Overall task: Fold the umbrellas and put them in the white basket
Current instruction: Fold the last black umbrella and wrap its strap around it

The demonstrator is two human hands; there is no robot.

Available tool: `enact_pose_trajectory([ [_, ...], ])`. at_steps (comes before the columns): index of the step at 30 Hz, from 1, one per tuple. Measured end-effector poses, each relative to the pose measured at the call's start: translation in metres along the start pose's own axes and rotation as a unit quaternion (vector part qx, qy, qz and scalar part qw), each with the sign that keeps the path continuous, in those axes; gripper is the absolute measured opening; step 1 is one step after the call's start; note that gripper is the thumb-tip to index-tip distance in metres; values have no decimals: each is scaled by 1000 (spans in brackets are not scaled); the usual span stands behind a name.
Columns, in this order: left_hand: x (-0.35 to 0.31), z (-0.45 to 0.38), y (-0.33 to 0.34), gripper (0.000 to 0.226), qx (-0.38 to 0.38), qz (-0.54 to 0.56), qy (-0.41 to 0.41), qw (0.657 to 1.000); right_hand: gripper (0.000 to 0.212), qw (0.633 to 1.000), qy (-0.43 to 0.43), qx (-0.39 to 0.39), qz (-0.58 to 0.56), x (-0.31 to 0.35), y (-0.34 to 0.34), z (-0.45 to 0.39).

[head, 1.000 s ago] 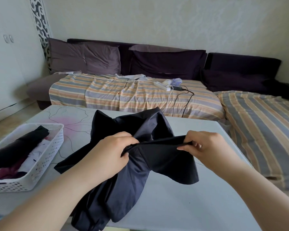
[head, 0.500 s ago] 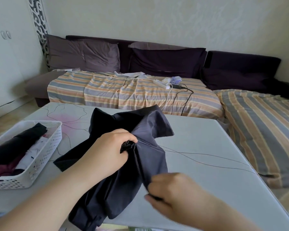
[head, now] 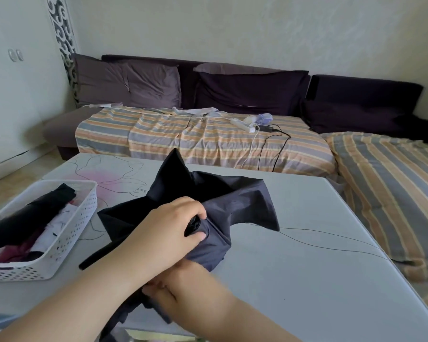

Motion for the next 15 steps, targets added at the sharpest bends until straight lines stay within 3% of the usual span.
enact_pose_trajectory([
  [2,5,3,0,21,-3,-15,11,1000,23,999,-29,17,20,0,-12,12],
  [5,9,10,1,24,-19,-17,46,999,6,979,-65,-182,68,-3,-67,32],
  [7,6,12,5,34,-23,-28,68,997,11,947,-22,-303,100,-7,-112,30],
  [8,3,13,7,38,-21,-35,82,996,18,939,23,-322,122,-9,-133,23],
  [11,-11,13,10,42,-14,-55,127,990,31,951,154,-191,186,-30,-157,-11],
  [15,-21,14,10,43,5,-79,136,988,25,959,185,-41,210,-37,-151,-33],
])
Point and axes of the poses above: each hand's wrist, its own z-axis away from the middle knuckle, its own y-axis out of the palm, x = y × z, the point moved 4 cm from there along -z, towards the middle knuckle, and after that the axes turned 5 degrees about y, right-handed, at the moved point
